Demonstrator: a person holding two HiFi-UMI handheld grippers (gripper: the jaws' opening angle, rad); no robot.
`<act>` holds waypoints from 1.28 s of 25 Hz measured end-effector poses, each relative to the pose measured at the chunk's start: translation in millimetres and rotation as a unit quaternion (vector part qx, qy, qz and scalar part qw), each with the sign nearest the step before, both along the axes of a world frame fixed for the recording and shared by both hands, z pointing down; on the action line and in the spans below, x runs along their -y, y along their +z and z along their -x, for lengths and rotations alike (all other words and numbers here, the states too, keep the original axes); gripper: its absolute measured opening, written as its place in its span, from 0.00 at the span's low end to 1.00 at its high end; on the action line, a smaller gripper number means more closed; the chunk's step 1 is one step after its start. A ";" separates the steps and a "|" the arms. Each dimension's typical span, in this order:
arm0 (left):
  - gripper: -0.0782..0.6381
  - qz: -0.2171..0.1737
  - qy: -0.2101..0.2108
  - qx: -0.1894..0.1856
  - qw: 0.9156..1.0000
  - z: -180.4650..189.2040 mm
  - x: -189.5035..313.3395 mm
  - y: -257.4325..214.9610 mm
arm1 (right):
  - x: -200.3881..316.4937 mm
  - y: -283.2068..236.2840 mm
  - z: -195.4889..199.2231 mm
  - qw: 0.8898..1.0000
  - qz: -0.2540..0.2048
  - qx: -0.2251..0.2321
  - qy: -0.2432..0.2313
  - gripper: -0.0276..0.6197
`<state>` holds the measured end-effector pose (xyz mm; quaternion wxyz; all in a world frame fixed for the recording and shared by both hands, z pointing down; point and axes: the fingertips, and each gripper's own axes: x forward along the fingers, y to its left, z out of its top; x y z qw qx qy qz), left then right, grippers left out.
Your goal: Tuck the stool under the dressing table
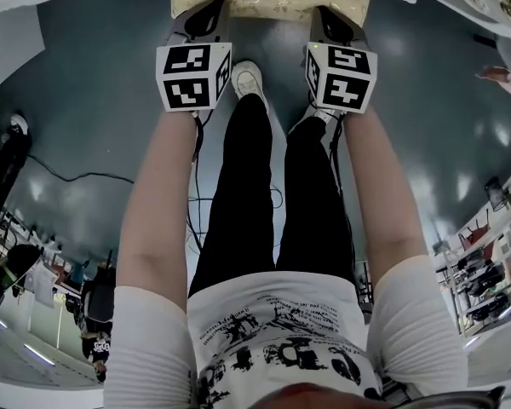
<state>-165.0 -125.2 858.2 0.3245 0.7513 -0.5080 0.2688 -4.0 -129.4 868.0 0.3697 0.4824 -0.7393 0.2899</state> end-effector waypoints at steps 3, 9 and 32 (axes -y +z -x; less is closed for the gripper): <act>0.14 0.005 0.004 0.002 1.000 1.0 13.1 -2.6 | 15.8 -2.9 1.8 1.000 -0.011 -0.009 -0.001 0.07; 0.14 0.003 -0.009 -0.009 1.000 0.1 42.8 -1.2 | 49.4 -1.5 0.1 1.000 -0.020 0.009 0.002 0.07; 0.14 -0.013 -0.027 -0.006 1.000 31.0 135.4 -10.6 | 145.5 -9.6 29.2 1.000 -0.018 -0.002 0.010 0.07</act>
